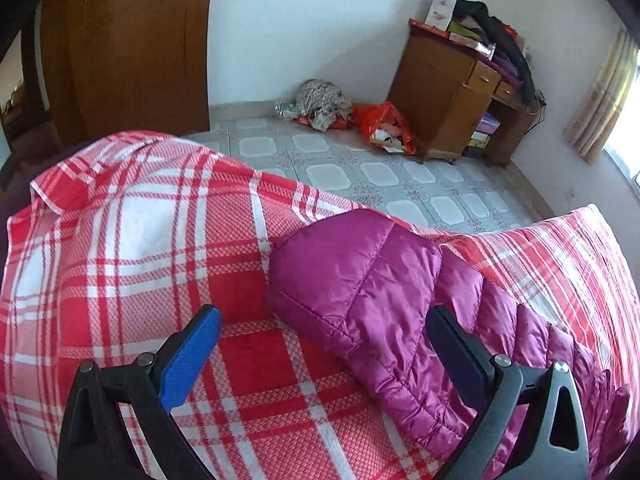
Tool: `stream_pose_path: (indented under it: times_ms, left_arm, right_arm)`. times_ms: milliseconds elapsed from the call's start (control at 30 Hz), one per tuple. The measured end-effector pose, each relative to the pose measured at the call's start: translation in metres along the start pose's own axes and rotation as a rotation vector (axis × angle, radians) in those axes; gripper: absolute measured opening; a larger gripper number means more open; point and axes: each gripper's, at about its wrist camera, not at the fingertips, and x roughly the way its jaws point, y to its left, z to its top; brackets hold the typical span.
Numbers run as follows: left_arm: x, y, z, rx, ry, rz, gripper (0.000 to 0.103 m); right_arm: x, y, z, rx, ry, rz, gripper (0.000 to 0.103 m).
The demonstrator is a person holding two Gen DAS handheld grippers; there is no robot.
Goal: Fold large clothes
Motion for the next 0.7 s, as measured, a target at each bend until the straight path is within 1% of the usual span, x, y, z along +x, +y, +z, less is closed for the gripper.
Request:
stream_pose_path:
  times_ms: [33,67,167,200,233,267,300,333,400,433,467,533,567,633,700]
  left_arm:
    - [0.002,0.0,0.0,-0.011,-0.001,0.006,0.102]
    - [0.003,0.0,0.0,-0.017,-0.013,0.013,0.102]
    - [0.008,0.0,0.0,-0.01,-0.014,0.025,0.1]
    - [0.007,0.001,-0.001,-0.006,-0.024,0.035,0.096]
    - [0.006,-0.001,-0.002,0.006,-0.047,0.051,0.081]
    - [0.003,-0.003,-0.003,0.022,-0.064,0.076,0.075]
    - [0.002,-0.006,-0.005,0.039,-0.068,0.073,0.061]
    - [0.002,-0.007,-0.004,0.049,-0.074,0.076,0.055]
    - [0.002,-0.007,-0.003,0.048,-0.071,0.043,0.042]
    - [0.003,-0.008,-0.002,0.052,-0.075,0.039,0.036]
    - [0.005,-0.008,-0.001,0.06,-0.069,0.025,0.034]
    - [0.005,-0.01,0.0,0.079,-0.072,0.01,0.026]
    - [0.002,-0.013,0.0,0.095,-0.081,-0.003,0.024]
    - [-0.014,-0.022,0.0,0.146,-0.126,-0.031,0.022]
    - [-0.038,-0.035,-0.001,0.19,-0.187,-0.089,0.022]
  right_arm:
    - [0.009,-0.005,-0.001,0.021,0.041,-0.004,0.088]
    - [0.014,-0.008,-0.001,0.041,0.064,-0.004,0.088]
    - [0.022,-0.023,-0.002,0.111,0.1,0.019,0.088]
    - [0.023,-0.025,-0.003,0.121,0.101,0.032,0.088]
    - [0.023,-0.024,-0.003,0.123,0.102,0.035,0.088]
    - [0.022,-0.023,-0.004,0.122,0.102,0.034,0.089]
    - [0.022,-0.022,-0.005,0.117,0.104,0.029,0.089]
    - [0.022,-0.021,-0.005,0.11,0.106,0.022,0.089]
    - [0.021,-0.018,-0.005,0.1,0.11,0.012,0.09]
    - [0.021,-0.018,-0.006,0.097,0.112,0.011,0.09]
    - [0.023,-0.017,-0.005,0.096,0.114,0.015,0.092]
    - [0.023,-0.018,-0.006,0.101,0.114,0.022,0.092]
    - [0.023,-0.019,-0.006,0.104,0.114,0.025,0.092]
    - [0.023,-0.02,-0.006,0.109,0.112,0.029,0.092]
    - [0.023,-0.02,-0.006,0.111,0.112,0.032,0.092]
